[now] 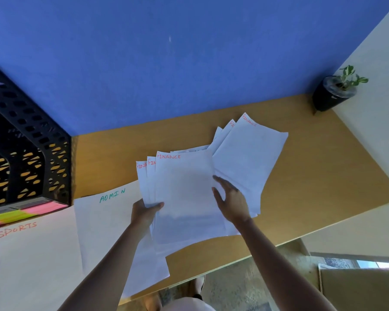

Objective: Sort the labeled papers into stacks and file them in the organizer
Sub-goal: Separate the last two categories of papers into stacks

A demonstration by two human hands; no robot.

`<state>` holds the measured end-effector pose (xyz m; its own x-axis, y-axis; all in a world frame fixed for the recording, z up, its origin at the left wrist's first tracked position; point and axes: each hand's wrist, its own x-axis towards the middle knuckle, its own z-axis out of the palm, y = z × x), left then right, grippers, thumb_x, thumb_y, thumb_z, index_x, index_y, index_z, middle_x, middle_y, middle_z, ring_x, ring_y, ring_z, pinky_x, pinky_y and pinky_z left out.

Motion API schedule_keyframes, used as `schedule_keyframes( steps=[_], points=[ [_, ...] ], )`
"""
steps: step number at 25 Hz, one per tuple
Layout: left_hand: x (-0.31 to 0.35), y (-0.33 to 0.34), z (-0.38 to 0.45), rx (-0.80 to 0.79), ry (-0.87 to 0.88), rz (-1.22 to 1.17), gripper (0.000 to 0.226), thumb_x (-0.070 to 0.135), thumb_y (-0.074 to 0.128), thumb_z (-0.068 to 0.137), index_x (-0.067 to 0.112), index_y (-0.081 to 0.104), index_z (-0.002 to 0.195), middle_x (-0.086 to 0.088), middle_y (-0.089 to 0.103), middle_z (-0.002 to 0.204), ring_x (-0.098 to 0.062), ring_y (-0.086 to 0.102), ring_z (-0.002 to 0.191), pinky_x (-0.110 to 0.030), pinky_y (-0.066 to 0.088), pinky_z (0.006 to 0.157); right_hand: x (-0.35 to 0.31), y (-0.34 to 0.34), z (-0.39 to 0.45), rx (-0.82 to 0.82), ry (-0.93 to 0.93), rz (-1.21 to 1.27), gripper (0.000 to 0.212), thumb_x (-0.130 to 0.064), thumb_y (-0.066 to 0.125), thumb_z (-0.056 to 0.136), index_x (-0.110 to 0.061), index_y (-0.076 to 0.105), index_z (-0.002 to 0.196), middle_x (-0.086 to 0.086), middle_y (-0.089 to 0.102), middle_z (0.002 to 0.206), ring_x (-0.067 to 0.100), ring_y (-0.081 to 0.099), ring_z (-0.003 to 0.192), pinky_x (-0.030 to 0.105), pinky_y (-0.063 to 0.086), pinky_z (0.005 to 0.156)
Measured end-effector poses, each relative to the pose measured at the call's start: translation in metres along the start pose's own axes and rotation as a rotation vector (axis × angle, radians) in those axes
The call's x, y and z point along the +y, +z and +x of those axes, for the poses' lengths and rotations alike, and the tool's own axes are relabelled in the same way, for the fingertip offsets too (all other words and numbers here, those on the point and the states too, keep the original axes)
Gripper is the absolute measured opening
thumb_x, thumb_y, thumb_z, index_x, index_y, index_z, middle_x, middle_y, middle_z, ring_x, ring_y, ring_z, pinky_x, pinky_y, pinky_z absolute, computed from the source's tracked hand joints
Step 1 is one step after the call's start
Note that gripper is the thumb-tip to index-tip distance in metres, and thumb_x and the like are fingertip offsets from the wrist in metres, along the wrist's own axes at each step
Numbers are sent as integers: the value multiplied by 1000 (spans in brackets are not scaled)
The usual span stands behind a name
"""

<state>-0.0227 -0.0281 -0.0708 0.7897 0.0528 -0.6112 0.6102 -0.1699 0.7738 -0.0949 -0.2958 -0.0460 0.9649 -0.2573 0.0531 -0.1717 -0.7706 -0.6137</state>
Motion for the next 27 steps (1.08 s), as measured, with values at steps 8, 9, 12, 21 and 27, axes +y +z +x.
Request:
schedule_keyframes(
  steps=[8, 9, 12, 21, 27],
  points=[
    [5, -4, 1, -72, -53, 9, 36, -3, 70, 85, -4, 65, 120, -20, 69, 115, -40, 65, 106, -50, 52, 99, 50, -21, 50, -63, 234, -337, 56, 2, 46, 93, -2, 38, 148, 18, 45, 151, 32, 43, 138, 40, 32, 116],
    [5, -3, 1, -72, -53, 8, 36, -4, 70, 85, -5, 65, 120, -21, 69, 115, -40, 64, 107, -49, 51, 99, 48, -24, 52, -17, 257, -307, 52, 4, 42, 95, -4, 43, 146, 16, 51, 146, 33, 50, 132, 42, 41, 108],
    [7, -2, 1, -56, -56, 27, 33, -4, 69, 85, -5, 66, 118, -21, 69, 113, -40, 64, 106, -48, 50, 98, 37, -25, 47, 163, 224, -142, 46, 3, 37, 101, -8, 49, 144, 13, 58, 141, 33, 57, 126, 46, 52, 95],
    [14, -3, -5, -82, -85, 32, 18, -5, 71, 78, -2, 71, 96, -17, 68, 88, -30, 61, 81, -35, 50, 77, -22, 38, -38, -21, -422, -129, 54, 12, 60, 84, -5, 59, 135, 8, 60, 139, 26, 58, 128, 38, 45, 108],
    [17, -3, -13, -76, -89, 55, 7, -1, 55, 67, 2, 61, 67, -8, 51, 62, -20, 39, 65, -29, 31, 61, -22, 54, -65, -135, -535, -113, 51, 10, 62, 80, -3, 64, 130, 8, 65, 133, 24, 60, 126, 41, 49, 105]
  ],
)
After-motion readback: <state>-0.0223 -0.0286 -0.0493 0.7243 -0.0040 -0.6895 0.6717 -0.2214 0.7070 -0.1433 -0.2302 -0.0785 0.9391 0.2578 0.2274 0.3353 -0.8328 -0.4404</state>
